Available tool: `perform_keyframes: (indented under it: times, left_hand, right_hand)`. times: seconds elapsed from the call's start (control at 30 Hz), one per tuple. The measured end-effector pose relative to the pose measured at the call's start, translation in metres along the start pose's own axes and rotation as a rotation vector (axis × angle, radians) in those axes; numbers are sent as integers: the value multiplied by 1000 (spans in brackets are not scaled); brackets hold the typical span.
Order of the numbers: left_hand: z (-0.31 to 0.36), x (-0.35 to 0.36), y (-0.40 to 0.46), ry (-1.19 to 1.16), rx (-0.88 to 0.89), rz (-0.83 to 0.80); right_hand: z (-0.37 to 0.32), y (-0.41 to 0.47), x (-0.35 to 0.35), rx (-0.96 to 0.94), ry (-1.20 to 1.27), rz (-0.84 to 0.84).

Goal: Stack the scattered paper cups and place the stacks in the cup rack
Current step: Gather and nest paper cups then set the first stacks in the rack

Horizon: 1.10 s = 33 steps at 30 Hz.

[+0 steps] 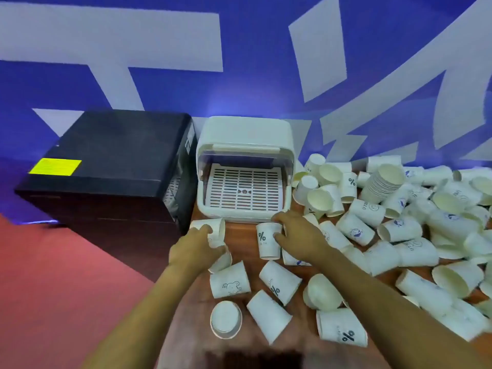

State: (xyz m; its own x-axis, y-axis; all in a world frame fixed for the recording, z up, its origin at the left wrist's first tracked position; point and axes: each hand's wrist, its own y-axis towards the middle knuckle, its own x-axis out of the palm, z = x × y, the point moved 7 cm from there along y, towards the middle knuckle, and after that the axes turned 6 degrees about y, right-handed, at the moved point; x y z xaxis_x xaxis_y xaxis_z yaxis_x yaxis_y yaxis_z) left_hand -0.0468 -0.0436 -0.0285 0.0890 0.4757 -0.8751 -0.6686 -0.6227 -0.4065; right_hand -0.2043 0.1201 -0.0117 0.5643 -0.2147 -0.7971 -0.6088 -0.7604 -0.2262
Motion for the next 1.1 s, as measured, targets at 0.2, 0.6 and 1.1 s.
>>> perform_keyframes:
  times: [0.2, 0.6, 1.1]
  left_hand:
    - [-1, 32, 14, 102, -74, -180]
    - [-5, 27, 31, 130, 20, -180]
    - [4, -30, 13, -308, 120, -96]
  right_hand:
    - [7, 15, 24, -4, -259, -62]
    - [25, 41, 45, 76, -297, -112]
    - [17, 35, 50, 58, -223, -73]
